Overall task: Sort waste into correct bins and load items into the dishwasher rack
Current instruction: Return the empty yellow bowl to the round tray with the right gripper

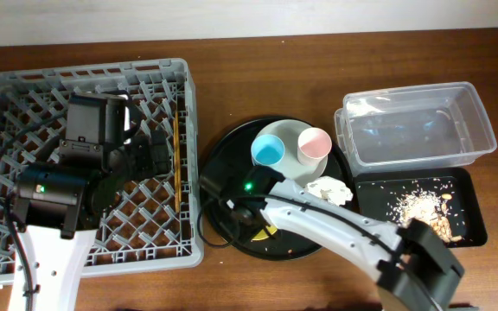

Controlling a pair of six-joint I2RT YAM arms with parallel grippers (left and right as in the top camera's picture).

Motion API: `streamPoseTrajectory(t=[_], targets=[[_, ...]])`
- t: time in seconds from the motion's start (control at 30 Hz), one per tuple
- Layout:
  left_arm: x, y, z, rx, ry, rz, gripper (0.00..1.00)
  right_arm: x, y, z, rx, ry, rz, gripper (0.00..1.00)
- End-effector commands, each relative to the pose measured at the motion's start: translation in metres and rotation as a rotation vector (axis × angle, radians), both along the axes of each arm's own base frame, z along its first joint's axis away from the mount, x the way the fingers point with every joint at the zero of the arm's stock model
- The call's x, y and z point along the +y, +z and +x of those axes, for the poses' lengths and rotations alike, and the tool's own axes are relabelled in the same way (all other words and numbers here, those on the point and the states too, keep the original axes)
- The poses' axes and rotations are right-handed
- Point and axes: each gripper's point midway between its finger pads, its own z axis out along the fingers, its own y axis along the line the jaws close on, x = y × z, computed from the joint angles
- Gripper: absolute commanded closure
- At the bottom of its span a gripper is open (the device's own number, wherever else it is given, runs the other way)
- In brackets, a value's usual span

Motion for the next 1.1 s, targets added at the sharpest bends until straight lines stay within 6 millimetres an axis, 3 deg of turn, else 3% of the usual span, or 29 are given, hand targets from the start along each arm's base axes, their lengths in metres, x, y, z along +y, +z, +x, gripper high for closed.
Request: streamPoseTrajectory(t=[0.0, 0.03, 0.07, 0.13, 0.27, 0.47, 0.83, 0.9, 1.0, 1.03, 1.07], targets=[[-0.001, -0.001, 0.000, 0.006, -0.009, -0.001, 0.01, -0.016, 0.063, 0.028, -0.119, -0.015, 0.068, 0.40], [-0.001, -0.001, 0.000, 0.006, -0.009, -0.001, 0.01, -0.030, 0.066, 0.032, -0.125, -0.034, 0.042, 0.27], [-0.001, -0.002, 0.000, 0.007, -0.009, -0.001, 0.01, -0.050, 0.067, 0.035, -0.117, -0.060, -0.005, 0.27], [-0.001, -0.002, -0.001, 0.010, -0.009, 0.000, 0.01, -0.089, 0.059, 0.034, -0.047, -0.138, -0.092, 0.30], [-0.001, -0.002, 0.000, 0.010, -0.009, -0.001, 0.01, -0.129, 0.021, 0.031, 0.036, -0.181, -0.164, 0.38], [-0.002, -0.003, 0.000, 0.013, -0.009, 0.000, 0.01, -0.139, -0.037, 0.031, 0.028, -0.151, -0.125, 0.49], [-0.002, -0.003, 0.001, 0.011, -0.009, -0.001, 0.01, -0.139, -0.081, 0.036, -0.064, -0.107, -0.079, 0.51], [-0.002, -0.003, 0.001, 0.011, -0.009, -0.001, 0.01, -0.139, -0.086, 0.035, -0.073, -0.108, -0.073, 0.59], [-0.002, -0.003, 0.001, 0.011, -0.009, -0.001, 0.01, -0.139, -0.088, 0.035, -0.077, -0.108, -0.071, 0.87], [-0.002, -0.003, 0.001, 0.010, -0.009, -0.001, 0.01, -0.139, -0.087, 0.036, -0.078, -0.108, -0.070, 0.95], [-0.002, -0.003, 0.001, 0.010, -0.009, -0.001, 0.01, -0.137, -0.083, 0.037, -0.073, -0.108, -0.067, 0.96]])
